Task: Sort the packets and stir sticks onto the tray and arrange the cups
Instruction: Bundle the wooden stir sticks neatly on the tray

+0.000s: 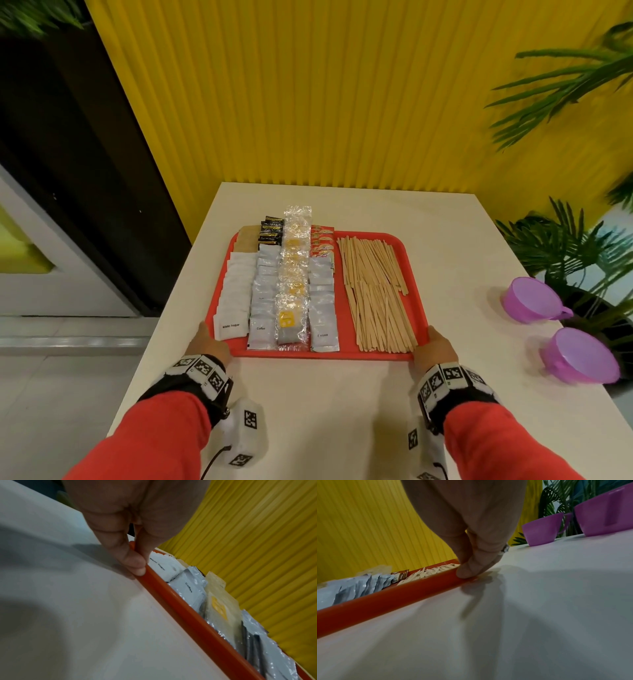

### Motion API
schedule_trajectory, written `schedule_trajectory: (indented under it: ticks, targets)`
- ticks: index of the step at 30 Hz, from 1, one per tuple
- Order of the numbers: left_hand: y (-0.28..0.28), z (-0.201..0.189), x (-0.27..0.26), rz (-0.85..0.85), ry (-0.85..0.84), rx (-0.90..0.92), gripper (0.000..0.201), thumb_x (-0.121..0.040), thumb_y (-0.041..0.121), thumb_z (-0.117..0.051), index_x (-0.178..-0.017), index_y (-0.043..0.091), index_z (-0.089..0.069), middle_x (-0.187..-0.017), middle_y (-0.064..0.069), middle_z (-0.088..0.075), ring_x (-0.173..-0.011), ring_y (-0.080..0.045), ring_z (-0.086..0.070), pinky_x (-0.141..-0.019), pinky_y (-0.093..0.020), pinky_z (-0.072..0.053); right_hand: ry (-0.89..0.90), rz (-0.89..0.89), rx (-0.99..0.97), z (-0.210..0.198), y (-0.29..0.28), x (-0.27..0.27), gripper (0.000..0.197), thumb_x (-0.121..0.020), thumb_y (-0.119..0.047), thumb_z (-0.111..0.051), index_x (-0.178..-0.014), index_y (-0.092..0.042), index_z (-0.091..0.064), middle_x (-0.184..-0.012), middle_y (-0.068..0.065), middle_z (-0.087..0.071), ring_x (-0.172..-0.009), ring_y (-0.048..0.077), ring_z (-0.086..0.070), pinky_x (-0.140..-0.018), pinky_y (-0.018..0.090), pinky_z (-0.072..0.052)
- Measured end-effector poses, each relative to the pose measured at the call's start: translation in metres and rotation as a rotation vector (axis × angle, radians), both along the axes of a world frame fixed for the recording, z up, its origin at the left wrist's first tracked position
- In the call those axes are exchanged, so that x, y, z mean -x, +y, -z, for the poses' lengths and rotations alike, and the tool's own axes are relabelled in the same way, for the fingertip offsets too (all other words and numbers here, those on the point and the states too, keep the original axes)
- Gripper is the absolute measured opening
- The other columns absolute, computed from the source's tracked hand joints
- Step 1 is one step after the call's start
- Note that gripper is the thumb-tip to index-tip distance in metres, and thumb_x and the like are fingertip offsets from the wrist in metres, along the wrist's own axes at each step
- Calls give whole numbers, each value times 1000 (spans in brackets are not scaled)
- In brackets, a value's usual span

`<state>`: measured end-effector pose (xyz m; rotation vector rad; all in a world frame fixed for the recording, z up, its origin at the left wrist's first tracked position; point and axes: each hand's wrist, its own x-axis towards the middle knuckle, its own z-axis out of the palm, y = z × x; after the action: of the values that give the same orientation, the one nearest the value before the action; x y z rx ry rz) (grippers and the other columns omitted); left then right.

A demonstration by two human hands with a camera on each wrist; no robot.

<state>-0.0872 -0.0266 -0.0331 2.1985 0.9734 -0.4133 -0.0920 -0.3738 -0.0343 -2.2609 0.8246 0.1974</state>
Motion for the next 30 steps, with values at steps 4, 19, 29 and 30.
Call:
schedule_trajectory:
  ticks: [4,19,29,30]
  targets:
    - [2,-3,-24,47,-45,-23,59,-91,3,-49,-145,12,-27,-136,-16,-47,-119,-35,-48,-102,-38,-36,-2,14,6,9,-3,-30,42,-89,-2,-38,-126,-14,-54,-107,12,-66,-94,32,-61,-90,37,-49]
    - [14,5,-103,147,-41,-79,62,-90,11,-51,-146,15,-24,-129,-14,-51,-114,-32,-53,-97,-36,-41,-43,-9,-42,25,-11,-115,38,-90,1,-43,-127,-3,-50,-113,20,-61,-101,37,-59,-96,42,-46]
    - [11,-2,-99,154,-11,-100,67,-92,12,-51,-149,14,-15,-131,-15,-50,-116,-31,-51,-95,-34,-40,-19,52,-84,28,-9,-115,37,-93,-6,-39,-127,-10,-51,-108,13,-64,-97,33,-62,-94,43,-49]
    - [10,-3,-99,148,-10,-101,67,-92,12,-51,-149,14,-16,-131,-15,-50,-116,-32,-51,-95,-35,-40,-24,56,-93,29,-10,-115,38,-93,-6,-39,-129,-9,-50,-110,14,-64,-98,33,-61,-95,43,-48]
